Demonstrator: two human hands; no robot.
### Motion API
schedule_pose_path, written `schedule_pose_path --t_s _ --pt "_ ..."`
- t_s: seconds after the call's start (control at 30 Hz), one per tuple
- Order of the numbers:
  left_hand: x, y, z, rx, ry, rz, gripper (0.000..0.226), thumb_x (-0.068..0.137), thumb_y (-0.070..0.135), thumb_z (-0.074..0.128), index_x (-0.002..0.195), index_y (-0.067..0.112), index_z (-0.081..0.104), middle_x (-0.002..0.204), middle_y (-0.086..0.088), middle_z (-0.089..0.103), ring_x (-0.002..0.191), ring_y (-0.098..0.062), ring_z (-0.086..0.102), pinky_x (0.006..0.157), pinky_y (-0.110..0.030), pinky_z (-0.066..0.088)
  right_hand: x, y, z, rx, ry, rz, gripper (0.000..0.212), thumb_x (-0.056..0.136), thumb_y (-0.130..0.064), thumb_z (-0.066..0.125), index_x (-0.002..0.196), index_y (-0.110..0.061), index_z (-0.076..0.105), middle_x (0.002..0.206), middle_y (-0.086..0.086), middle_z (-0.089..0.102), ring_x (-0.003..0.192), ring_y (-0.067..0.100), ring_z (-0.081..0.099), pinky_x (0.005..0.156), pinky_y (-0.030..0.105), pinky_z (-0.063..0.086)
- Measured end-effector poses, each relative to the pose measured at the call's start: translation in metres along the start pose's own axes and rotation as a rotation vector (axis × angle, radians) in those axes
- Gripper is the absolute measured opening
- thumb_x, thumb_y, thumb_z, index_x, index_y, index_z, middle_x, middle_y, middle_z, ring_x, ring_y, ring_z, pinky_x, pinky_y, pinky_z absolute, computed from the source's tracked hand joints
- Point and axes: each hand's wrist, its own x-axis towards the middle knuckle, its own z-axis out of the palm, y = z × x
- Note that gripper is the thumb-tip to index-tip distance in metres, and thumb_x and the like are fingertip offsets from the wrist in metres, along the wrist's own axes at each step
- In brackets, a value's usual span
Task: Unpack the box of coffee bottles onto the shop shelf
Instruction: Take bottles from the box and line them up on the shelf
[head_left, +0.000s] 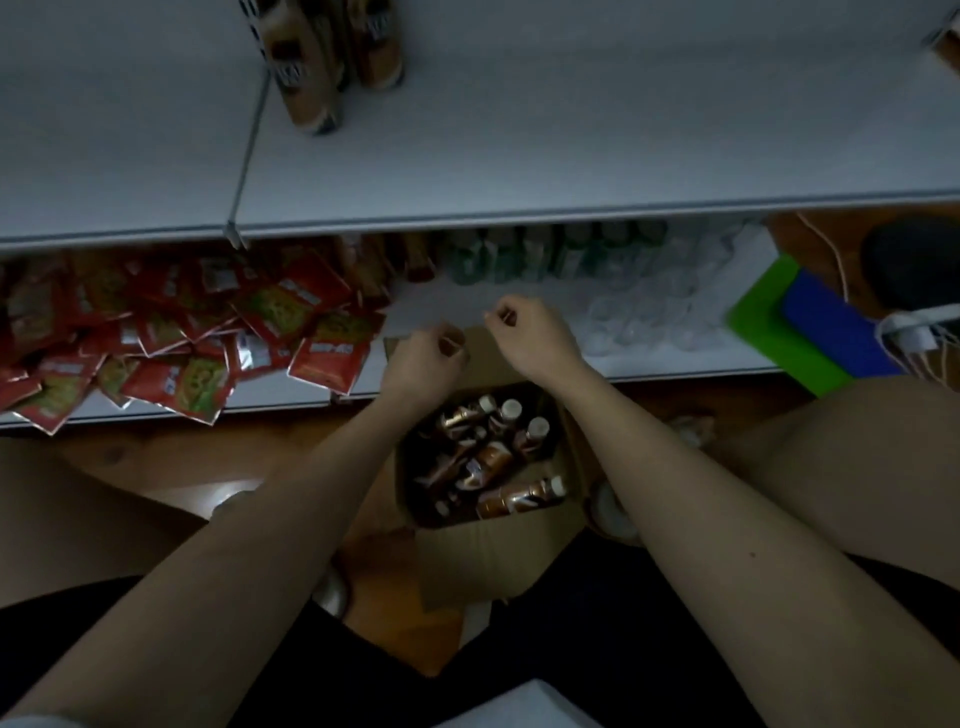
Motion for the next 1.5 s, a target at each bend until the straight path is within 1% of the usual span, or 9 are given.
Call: schedule_pose_path --t_s 0.13,0.27,0.4,0.53,0.83,1.07,1.27,1.4,1.5 --pt "0.003 -0.024 0.043 -0.036 -0.146 -0.031 0.026 0.087 0.014 0.058 0.111 0.015 0.066 0.104 -0.005 0.07 0.097 -0.02 0.064 0.079 -0.023 0.046 -0.005 0.048 0.024 0.084 -0.016 0.121 0.021 0.095 -0.032 0.053 0.092 -0.013 0.061 0.09 0.008 0.066 0.087 0.026 0.062 0.078 0.039 0.052" --pt "0.008 -0.043 0.08 -0.103 -0.249 -0.076 0.025 0.088 0.015 0.061 0.113 0.013 0.064 0.103 -0.009 0.071 0.098 -0.024 0.066 0.078 -0.028 0.05 -0.008 0.091 0.041 0.205 -0.038 0.279 0.013 0.093 -0.026 0.057 0.095 -0.014 0.06 0.1 0.011 0.066 0.093 0.03 0.064 0.085 0.048 0.055" --pt "0.018 -0.05 0.114 -0.102 -0.262 -0.106 0.039 0.084 0.006 0.061 0.122 0.011 0.057 0.115 -0.013 0.066 0.108 -0.028 0.061 0.092 -0.037 0.049 -0.013 0.125 0.061 0.161 -0.119 0.393 0.039 0.086 -0.024 0.065 0.122 -0.014 0.054 0.125 0.01 0.058 0.112 0.029 0.059 0.091 0.048 0.054" --pt "0.031 -0.054 0.145 -0.053 -0.319 -0.105 0.05 0.084 0.005 0.064 0.132 0.01 0.052 0.132 -0.012 0.058 0.122 -0.025 0.053 0.097 -0.024 0.037 -0.015 0.147 0.083 0.085 -0.166 0.432 0.056 0.084 -0.012 0.066 0.137 -0.014 0.047 0.138 0.013 0.053 0.126 0.031 0.051 0.104 0.038 0.044" --pt "0.054 -0.07 0.184 -0.092 -0.297 -0.135 0.045 0.078 0.018 0.072 0.121 0.017 0.058 0.118 -0.005 0.065 0.107 -0.019 0.059 0.085 -0.025 0.042 -0.013 0.175 0.114 0.095 -0.128 0.436 0.05 0.086 0.004 0.051 0.134 -0.012 0.052 0.138 0.013 0.055 0.128 0.03 0.05 0.105 0.034 0.041" --pt "0.051 -0.074 0.182 -0.205 -0.255 -0.113 0.036 0.081 0.006 0.067 0.116 0.013 0.061 0.109 -0.003 0.067 0.1 -0.011 0.058 0.079 -0.015 0.038 -0.017 0.178 0.111 0.191 -0.063 0.453 0.04 0.085 -0.005 0.053 0.121 -0.019 0.062 0.122 0.009 0.065 0.114 0.025 0.059 0.099 0.037 0.047" --pt "0.033 -0.06 0.151 -0.297 -0.21 -0.058 0.033 0.083 0.011 0.071 0.115 0.015 0.063 0.103 0.005 0.067 0.099 -0.008 0.059 0.077 -0.001 0.042 -0.022 0.16 0.086 0.266 0.005 0.459 0.035 0.079 -0.002 0.066 0.111 -0.016 0.062 0.11 0.006 0.067 0.106 0.023 0.062 0.09 0.04 0.054" --pt "0.02 -0.048 0.116 -0.4 -0.205 -0.036 0.032 0.082 0.015 0.073 0.11 0.018 0.059 0.101 0.006 0.069 0.096 -0.007 0.064 0.083 -0.023 0.053 -0.029 0.144 0.06 0.326 0.015 0.396 0.032 0.073 -0.006 0.076 0.098 -0.022 0.064 0.099 -0.002 0.069 0.1 0.022 0.065 0.089 0.04 0.054" --pt "0.011 -0.037 0.085 -0.449 -0.152 0.014 0.03 0.081 0.013 0.074 0.104 0.019 0.055 0.096 0.012 0.064 0.09 0.002 0.062 0.07 -0.006 0.048 -0.031 0.124 0.04 0.454 0.034 0.335 0.033 0.072 -0.005 0.079 0.099 -0.019 0.066 0.102 0.003 0.072 0.1 0.021 0.067 0.093 0.042 0.054"
